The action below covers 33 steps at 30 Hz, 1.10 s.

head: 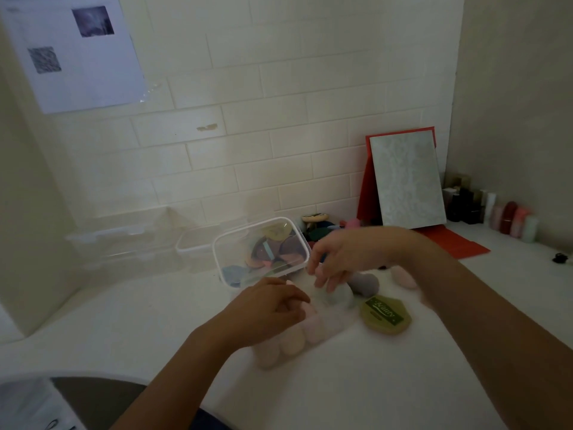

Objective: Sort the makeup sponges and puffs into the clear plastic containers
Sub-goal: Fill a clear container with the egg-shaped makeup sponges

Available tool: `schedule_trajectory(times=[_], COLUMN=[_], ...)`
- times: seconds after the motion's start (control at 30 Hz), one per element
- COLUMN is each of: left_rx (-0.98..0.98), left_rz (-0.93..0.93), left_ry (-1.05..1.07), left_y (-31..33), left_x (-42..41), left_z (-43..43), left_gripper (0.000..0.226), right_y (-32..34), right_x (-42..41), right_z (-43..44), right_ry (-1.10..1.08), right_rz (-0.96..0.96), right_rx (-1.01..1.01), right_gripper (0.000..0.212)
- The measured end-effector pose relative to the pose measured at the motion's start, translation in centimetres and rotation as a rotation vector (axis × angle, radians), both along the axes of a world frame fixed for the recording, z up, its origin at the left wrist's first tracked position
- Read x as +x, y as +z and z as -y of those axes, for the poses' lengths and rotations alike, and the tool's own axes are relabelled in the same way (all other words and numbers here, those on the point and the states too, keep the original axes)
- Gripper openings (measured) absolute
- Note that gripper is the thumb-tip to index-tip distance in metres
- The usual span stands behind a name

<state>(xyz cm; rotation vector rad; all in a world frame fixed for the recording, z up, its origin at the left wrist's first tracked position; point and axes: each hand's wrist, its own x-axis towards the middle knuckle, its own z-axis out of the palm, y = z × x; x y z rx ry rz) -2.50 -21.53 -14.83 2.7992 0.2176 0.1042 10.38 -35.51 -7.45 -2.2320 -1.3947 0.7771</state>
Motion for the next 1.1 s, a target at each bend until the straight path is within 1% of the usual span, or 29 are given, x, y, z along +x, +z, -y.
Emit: schedule_trajectory(times=[0.1, 0.17, 0.2, 0.3, 0.37, 0.43, 0.5, 0.57, 0.63, 0.67, 0.73, 0.77, 0.8, 0.83, 0.87, 0.93, 1.0, 1.1], left_rx=[0.012, 0.02, 0.021, 0.04, 0.119, 0.141, 0.059, -0.04, -0.038, -0.012, 0.023, 0.019, 0.003, -0.021, -0.042, -0.055, -0.001, 0.032], left_rz=[0.002, 0.009, 0.015, 0.041, 0.061, 0.084, 0.081, 0.052, 0.042, 0.047, 0.062, 0.065, 0.064, 0.063, 0.071, 0.098, 0.131, 0.162], left_ry=[0.005, 0.016, 0.025, 0.035, 0.018, -0.001, -0.012, -0.017, -0.019, -0.023, -0.046, -0.056, -0.056, -0.048, -0.039, -0.018, -0.013, -0.032], left_y=[0.1, 0.0, 0.0, -0.1, 0.0, 0.0, 0.1, 0.2, 0.3, 0.4, 0.5, 0.5, 0.4, 0.3, 0.2, 0.0, -0.2, -0.5], left_x=[0.4, 0.6, 0.6, 0.6, 0.6, 0.6, 0.6, 0.6, 0.7, 0.8, 1.1, 1.2, 1.3, 1.5, 1.6, 1.8, 2.0, 2.0], left_z=[0.1, 0.2, 0.2, 0.2, 0.3, 0.4, 0.3, 0.4, 0.4, 0.3, 0.3, 0.2, 0.1, 0.0, 0.0, 0.1, 0.1, 0.1], left_gripper=[0.028, 0.027, 0.027, 0.029, 0.03, 0.031, 0.03, 0.022, 0.019, 0.02, 0.019, 0.017, 0.014, 0.013, 0.014, 0.023, 0.028, 0.029], right_y=[1.5, 1.3, 0.9, -0.8, -2.2, -3.3, -3.9, -4.1, -4.0, -3.7, -2.6, -2.1, -1.6, -1.4, -1.3, -1.3, -1.8, -2.8], right_x=[1.1, 2.2, 2.8, 4.9, 6.1, 7.1, 7.5, 7.7, 7.6, 7.3, 6.5, 6.0, 5.5, 5.0, 4.5, 2.9, 1.5, 0.5], right_z=[1.7, 2.5, 2.7, 2.9, 3.1, 3.5, 3.8, 4.0, 4.0, 3.9, 3.5, 3.1, 2.7, 2.2, 1.8, 0.8, -0.2, -1.4], right_ry=[-0.047, -0.108, -0.142, -0.239, -0.29, -0.363, -0.407, -0.433, -0.45, -0.444, -0.418, -0.41, -0.388, -0.373, -0.365, -0.32, -0.245, -0.162], right_rz=[0.26, 0.38, 0.445, 0.611, 0.631, 0.612, 0.605, 0.573, 0.515, 0.518, 0.589, 0.611, 0.609, 0.566, 0.5, 0.381, 0.395, 0.467], right_rx=[0.048, 0.023, -0.029, -0.296, -0.438, -0.494, -0.485, -0.479, -0.447, -0.416, -0.28, -0.192, -0.099, 0.005, 0.118, 0.306, 0.336, 0.288], right_gripper=[0.019, 0.018, 0.019, 0.03, 0.035, 0.04, 0.042, 0.043, 0.041, 0.035, 0.02, 0.018, 0.021, 0.03, 0.038, 0.043, 0.043, 0.042])
